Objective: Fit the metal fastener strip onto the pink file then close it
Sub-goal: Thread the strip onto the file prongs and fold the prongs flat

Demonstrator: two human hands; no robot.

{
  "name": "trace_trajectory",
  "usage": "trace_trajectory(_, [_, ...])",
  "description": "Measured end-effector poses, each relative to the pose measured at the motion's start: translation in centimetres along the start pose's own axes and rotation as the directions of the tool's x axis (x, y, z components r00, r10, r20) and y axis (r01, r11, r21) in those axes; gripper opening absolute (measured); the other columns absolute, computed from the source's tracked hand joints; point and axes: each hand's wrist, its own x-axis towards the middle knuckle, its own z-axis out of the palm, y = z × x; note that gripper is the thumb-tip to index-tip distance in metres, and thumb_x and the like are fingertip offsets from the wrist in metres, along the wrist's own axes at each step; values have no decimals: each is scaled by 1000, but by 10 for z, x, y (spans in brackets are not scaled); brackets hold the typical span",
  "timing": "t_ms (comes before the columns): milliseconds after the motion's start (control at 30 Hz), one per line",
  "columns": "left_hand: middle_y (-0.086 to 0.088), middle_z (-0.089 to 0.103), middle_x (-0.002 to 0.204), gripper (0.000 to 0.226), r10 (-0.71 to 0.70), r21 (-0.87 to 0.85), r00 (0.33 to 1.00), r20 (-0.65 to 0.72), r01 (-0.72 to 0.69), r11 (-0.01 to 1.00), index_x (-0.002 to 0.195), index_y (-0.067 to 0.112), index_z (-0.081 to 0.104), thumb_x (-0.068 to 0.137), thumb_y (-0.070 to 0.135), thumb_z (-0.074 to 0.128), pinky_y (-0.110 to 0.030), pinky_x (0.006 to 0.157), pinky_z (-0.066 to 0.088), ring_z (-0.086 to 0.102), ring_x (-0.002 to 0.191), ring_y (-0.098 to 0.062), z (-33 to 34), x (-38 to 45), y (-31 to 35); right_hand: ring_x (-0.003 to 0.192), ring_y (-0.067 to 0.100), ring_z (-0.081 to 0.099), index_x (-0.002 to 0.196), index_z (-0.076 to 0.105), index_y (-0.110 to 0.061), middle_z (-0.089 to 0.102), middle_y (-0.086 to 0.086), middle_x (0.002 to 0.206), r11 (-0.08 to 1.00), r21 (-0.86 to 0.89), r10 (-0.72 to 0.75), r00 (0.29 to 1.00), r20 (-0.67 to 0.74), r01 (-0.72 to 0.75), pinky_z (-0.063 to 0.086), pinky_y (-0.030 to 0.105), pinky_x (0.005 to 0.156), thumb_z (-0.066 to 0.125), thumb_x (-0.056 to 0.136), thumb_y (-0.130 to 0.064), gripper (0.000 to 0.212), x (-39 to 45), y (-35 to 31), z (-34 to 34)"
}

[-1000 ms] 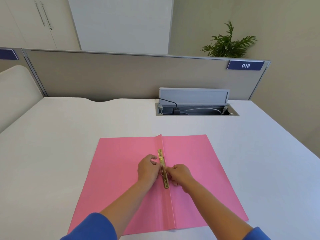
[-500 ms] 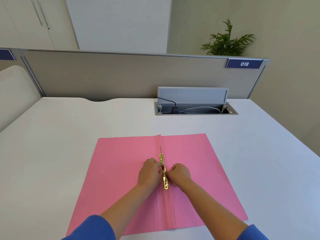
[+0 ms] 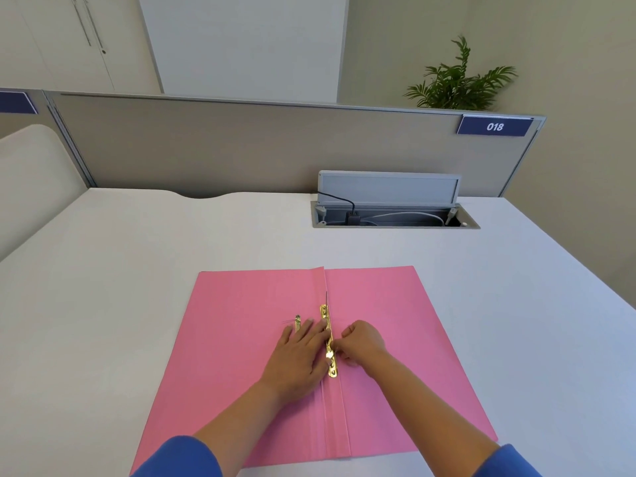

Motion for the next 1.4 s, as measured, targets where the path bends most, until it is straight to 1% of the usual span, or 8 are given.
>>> trace_trajectory(133, [16,13,159,53,-2,19,1000,-5,2,1000,144,30,27,92,42,31,-40,120,1,6,148,-11,0,2,-1,59,23,52,91,54,-12,59,9,77,948,317,-3,1000,-4,4,45,31,58,61,75,-1,20,7,-2,-12])
trace_trajectory(333, [15,13,159,56,0,32,1000,-20,1,999,146,31,23,92,43,29,-39,120,-3,5,148,-12,2,1,-3,78,15,52,120,56,-11,51,-2,82,938,271,-242,969,58,218,48,30,76,61,85,-7,35,16,-16,-17])
trace_trajectory(567, [15,13,159,56,-2,33,1000,-14,3,999,146,30,25,91,43,31,-40,120,-3,5,148,-12,3,2,-3,86,16,55,100,69,1,63,6,89,951,77,-302,952,41,298,43,24,78,55,85,1,20,33,-31,-13])
trace_trajectory(733, [16,12,159,57,-2,24,1000,-2,2,1000,146,30,24,91,44,29,-40,121,-4,3,148,-12,3,2,-2,86,14,54,98,68,0,70,13,106,960,-31,-281,959,-34,280,46,26,80,59,84,-2,17,45,-25,-11])
trace_trajectory(933, [17,13,159,57,-8,6,1000,3,8,1000,145,30,26,90,44,32,-40,121,-4,2,148,-11,2,2,-2,92,23,65,97,70,-3,73,12,103,960,-120,-263,962,-71,254,51,31,82,66,83,-11,17,56,-27,-7])
trace_trajectory(1033, [17,14,158,56,-9,-1,1000,3,9,1000,144,30,27,90,44,33,-41,121,-3,3,148,-11,2,3,-2,79,17,59,95,70,-4,74,12,99,961,-135,-253,964,-81,241,49,28,74,69,82,-16,18,59,-26,-6])
trace_trajectory(1167, [16,13,159,57,-8,6,1000,14,8,1000,145,30,26,91,44,33,-41,121,-3,3,149,-12,2,2,-3,76,17,58,93,70,-5,74,12,97,958,-142,-264,961,-83,250,52,32,76,69,81,-16,16,59,-25,-6])
trace_trajectory(1400, [16,14,159,55,-10,-6,999,36,10,1000,144,30,28,92,45,34,-41,122,-4,2,149,-11,0,3,-3,94,24,67,94,73,-7,73,9,100,867,-330,-387,922,23,373,55,33,81,63,83,-9,15,56,-39,-13])
